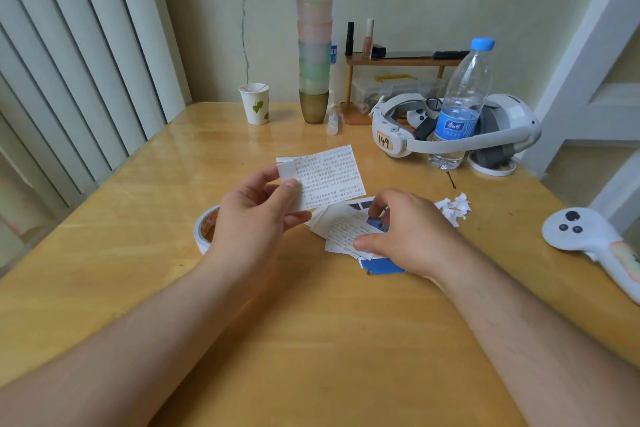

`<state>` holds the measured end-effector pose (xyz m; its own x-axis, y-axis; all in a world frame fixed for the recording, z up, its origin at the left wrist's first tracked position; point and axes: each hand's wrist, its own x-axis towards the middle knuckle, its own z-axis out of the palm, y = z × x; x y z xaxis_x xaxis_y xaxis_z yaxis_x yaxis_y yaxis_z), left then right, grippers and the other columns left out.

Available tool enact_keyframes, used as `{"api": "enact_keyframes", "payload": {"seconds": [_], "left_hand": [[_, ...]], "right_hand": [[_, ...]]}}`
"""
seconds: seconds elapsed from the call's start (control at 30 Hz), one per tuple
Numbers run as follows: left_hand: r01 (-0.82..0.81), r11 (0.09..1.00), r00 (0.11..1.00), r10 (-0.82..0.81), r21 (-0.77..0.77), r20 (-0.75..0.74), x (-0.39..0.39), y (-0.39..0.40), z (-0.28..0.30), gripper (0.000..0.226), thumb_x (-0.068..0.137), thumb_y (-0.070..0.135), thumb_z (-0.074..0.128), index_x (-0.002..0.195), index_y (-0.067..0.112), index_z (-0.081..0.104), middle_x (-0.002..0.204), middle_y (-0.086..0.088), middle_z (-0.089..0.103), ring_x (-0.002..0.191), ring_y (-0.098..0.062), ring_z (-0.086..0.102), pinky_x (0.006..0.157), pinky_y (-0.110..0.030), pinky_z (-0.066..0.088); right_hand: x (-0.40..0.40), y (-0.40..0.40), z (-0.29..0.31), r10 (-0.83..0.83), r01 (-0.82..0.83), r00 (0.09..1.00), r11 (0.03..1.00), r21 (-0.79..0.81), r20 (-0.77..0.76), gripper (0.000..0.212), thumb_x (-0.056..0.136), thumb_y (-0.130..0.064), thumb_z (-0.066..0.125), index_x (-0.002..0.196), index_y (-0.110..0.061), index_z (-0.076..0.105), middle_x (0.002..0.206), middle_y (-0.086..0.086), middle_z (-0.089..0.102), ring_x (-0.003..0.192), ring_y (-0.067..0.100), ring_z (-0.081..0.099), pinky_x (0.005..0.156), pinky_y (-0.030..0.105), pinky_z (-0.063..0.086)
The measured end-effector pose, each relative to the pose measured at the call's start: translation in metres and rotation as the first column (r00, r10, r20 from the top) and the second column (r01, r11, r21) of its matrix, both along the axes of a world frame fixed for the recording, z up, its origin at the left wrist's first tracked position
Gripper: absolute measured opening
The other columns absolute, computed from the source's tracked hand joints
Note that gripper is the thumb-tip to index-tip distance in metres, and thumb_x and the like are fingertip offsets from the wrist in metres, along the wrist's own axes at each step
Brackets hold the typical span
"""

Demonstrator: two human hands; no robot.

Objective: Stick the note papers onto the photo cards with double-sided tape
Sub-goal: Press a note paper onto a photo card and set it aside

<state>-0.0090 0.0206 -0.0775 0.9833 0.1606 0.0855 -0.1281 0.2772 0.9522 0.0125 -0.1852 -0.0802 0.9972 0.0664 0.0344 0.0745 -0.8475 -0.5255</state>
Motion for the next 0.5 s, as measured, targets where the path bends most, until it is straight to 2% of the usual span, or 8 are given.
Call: {"api": "enact_keyframes", "payload": {"seconds": [0.2,0.33,0.43,0.5], "left_hand": [[0.022,0.999,1.000,-0.022,-0.028,-0.008,-0.003,0.000,0.004,0.017,0.105,0.010,0.060,0.111,0.018,0.073,0.087,0.000,0.079,0.073,-0.014,0.075,0.057,-0.013,0.053],[0.040,0.999,0.999,-0.040,-0.036,0.005,-0.002,0.001,0.003,0.017,0.105,0.009,0.059,0.114,0.016,0.072,0.080,0.004,0.077,0.071,-0.011,0.073,0.063,-0.016,0.056],[0.045,0.998,0.999,-0.044,-0.034,0.013,-0.001,0.001,0.001,0.017,0.105,0.008,0.059,0.115,0.013,0.072,0.079,0.004,0.076,0.069,-0.010,0.073,0.069,-0.018,0.058],[0.045,0.998,0.999,-0.045,-0.034,0.012,-0.001,0.001,0.001,0.017,0.105,0.008,0.059,0.115,0.013,0.072,0.083,0.002,0.078,0.074,-0.011,0.075,0.070,-0.020,0.059]], "right_hand": [[0.002,-0.004,0.000,-0.043,0.041,0.999,0.997,0.067,0.027,0.027,0.085,-0.032,0.084,0.104,-0.031,0.064,0.092,-0.007,0.064,0.079,0.010,0.062,0.056,0.027,0.043],[0.003,-0.009,0.007,-0.066,0.064,0.998,0.990,0.122,0.015,0.023,0.086,-0.029,0.084,0.101,-0.032,0.067,0.089,-0.006,0.066,0.073,0.012,0.067,0.052,0.030,0.052],[0.003,-0.018,0.010,-0.075,0.071,0.996,0.993,0.099,0.039,0.016,0.090,-0.028,0.081,0.098,-0.031,0.067,0.087,-0.005,0.066,0.069,0.007,0.065,0.053,0.026,0.047],[0.004,-0.022,0.010,-0.063,0.060,0.997,0.996,0.072,0.041,0.011,0.093,-0.031,0.076,0.094,-0.032,0.065,0.089,-0.002,0.069,0.073,0.013,0.067,0.058,0.029,0.050]]}}
